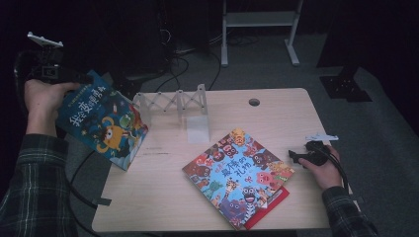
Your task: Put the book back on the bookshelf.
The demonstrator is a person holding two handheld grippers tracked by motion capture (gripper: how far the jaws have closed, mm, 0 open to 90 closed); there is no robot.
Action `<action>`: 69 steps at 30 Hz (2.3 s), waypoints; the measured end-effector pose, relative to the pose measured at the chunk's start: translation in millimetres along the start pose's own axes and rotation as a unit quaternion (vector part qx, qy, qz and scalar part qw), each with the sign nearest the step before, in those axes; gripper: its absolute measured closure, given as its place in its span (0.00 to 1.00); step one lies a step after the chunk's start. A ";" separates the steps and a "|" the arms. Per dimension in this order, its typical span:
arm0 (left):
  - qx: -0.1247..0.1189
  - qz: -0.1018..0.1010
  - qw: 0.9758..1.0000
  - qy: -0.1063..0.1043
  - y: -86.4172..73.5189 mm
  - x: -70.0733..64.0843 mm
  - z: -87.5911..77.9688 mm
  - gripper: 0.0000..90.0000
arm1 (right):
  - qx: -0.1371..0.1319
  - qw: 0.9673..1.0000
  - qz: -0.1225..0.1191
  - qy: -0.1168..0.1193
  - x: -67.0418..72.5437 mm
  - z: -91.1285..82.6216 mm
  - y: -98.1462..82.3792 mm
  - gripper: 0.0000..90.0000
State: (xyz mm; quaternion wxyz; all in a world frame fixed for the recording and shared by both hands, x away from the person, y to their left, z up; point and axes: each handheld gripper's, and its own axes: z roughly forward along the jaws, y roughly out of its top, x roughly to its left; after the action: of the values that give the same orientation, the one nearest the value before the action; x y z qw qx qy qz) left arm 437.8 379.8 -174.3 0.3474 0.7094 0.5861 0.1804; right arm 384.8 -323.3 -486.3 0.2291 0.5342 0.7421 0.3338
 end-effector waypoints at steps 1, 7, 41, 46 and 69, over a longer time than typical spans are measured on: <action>-0.001 0.002 1.000 -0.002 -0.3 -1.7 1.2 0.83 | -0.001 1.000 -0.001 0.000 -0.1 0.1 0.0 0.19; -0.008 0.018 1.000 -0.019 -4.0 -15.9 7.5 0.83 | -0.001 1.000 -0.001 0.000 0.2 0.1 0.0 0.19; -0.045 0.127 0.985 -0.111 -89.4 -127.6 66.2 0.51 | 0.001 1.000 -0.005 0.003 1.5 -0.2 -0.3 0.18; -0.033 0.143 0.982 -0.123 -108.8 -140.7 81.8 0.40 | 0.002 1.000 -0.007 0.005 1.6 0.0 -0.5 0.15; -0.003 0.188 0.968 -0.164 -176.4 -194.3 128.1 0.10 | 0.003 1.000 -0.013 0.010 1.6 -0.2 -1.0 0.14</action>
State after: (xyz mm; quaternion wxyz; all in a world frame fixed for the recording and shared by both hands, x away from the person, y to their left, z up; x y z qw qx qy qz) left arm 350.0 170.5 -357.9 0.4011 0.8256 0.3766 0.1255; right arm 383.6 -322.1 -486.9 0.2240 0.5222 0.7522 0.3337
